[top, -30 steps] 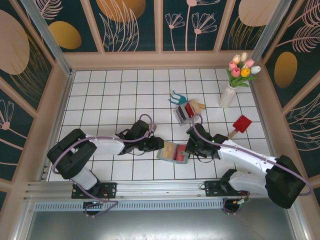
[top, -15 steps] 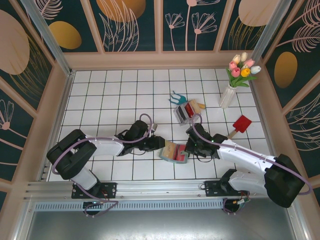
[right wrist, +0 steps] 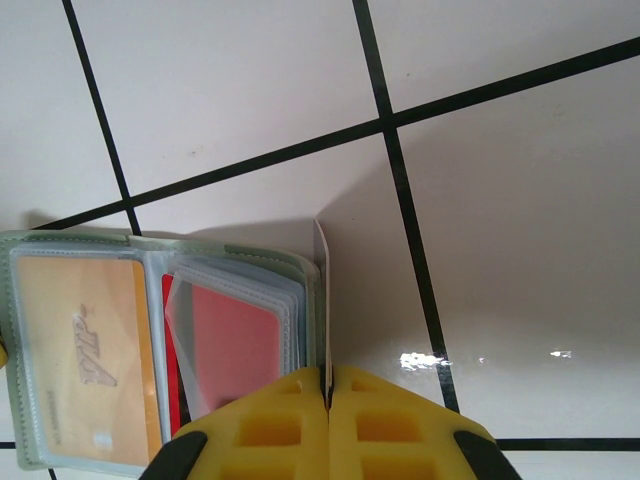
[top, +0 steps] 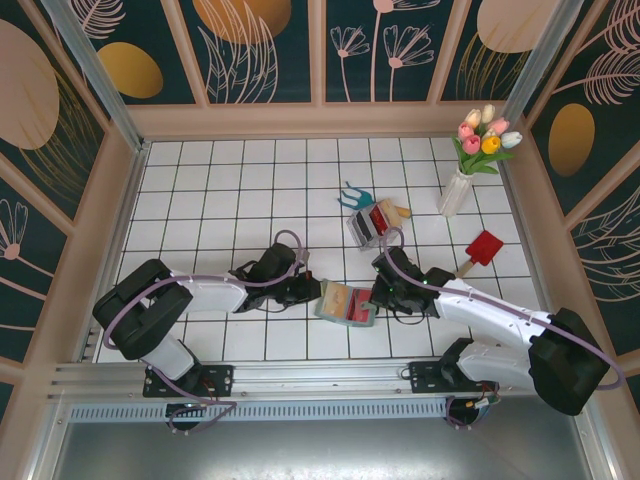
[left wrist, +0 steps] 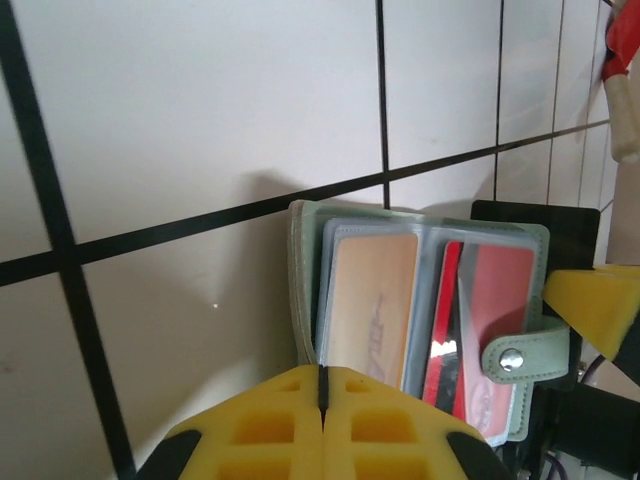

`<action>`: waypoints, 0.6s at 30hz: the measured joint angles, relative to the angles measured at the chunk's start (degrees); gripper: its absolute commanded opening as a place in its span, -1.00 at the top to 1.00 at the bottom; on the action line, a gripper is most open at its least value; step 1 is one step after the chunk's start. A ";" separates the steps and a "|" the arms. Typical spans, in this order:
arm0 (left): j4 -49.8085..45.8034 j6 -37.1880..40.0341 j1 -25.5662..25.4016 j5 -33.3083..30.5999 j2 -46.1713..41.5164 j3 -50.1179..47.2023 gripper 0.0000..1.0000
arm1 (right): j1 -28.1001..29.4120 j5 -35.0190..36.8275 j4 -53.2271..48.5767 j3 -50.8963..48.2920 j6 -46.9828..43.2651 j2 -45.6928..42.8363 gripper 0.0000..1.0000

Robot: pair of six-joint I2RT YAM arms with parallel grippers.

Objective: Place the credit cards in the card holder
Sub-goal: Move the card holder to the bottom-center of the table.

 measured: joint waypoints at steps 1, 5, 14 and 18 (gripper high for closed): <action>-0.31 0.07 0.00 -0.39 -0.07 0.00 1.00 | 0.00 0.00 0.00 0.00 0.00 0.00 1.00; -1.64 0.11 0.00 -1.40 -1.40 0.00 1.00 | 0.00 0.00 0.26 0.00 0.00 0.02 1.00; -2.80 0.52 -0.02 -3.54 -8.92 -0.15 1.00 | 0.00 -0.07 1.68 0.00 -0.35 0.57 1.00; -6.03 0.90 -0.02 -7.02 -12.22 -0.15 0.46 | 0.00 0.02 2.60 0.39 -1.14 1.75 1.00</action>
